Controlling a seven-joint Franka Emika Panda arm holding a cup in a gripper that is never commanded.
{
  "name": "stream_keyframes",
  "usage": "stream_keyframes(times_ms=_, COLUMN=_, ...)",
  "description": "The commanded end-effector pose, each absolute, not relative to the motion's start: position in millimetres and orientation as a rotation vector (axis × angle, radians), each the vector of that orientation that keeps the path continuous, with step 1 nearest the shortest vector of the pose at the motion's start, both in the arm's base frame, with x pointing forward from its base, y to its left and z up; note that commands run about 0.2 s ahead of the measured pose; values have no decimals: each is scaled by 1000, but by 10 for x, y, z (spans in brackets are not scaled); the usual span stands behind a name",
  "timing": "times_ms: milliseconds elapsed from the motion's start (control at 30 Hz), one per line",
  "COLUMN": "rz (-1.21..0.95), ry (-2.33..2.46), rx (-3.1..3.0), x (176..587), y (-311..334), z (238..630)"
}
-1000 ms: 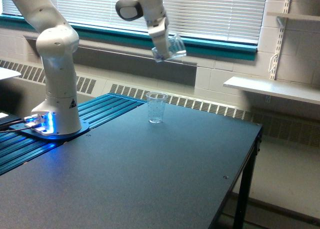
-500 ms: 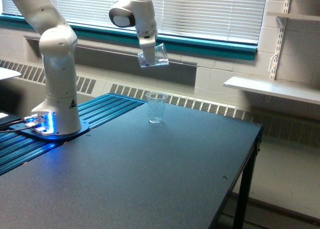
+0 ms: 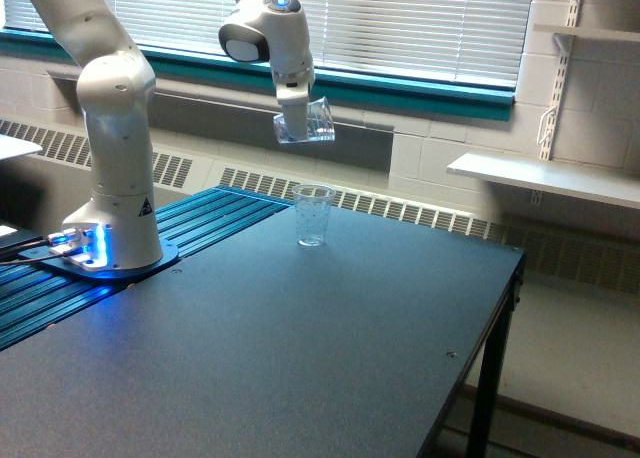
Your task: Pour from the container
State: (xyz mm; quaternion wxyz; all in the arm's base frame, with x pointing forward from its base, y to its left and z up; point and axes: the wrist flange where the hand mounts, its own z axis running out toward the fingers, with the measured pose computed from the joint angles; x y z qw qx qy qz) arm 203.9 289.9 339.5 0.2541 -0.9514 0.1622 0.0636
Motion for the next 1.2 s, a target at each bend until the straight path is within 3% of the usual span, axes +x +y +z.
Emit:
stream_keyframes(times_ms=33, rz=179, ry=530, rx=-2562, x=2089, y=2763, z=3331)
stream_keyframes(times_ms=667, rz=273, ry=744, rx=-2555, x=2036, y=2308, z=3069)
stream_keyframes(times_ms=1200, rz=369, ry=829, rx=-2575, x=2015, y=2218, z=3103)
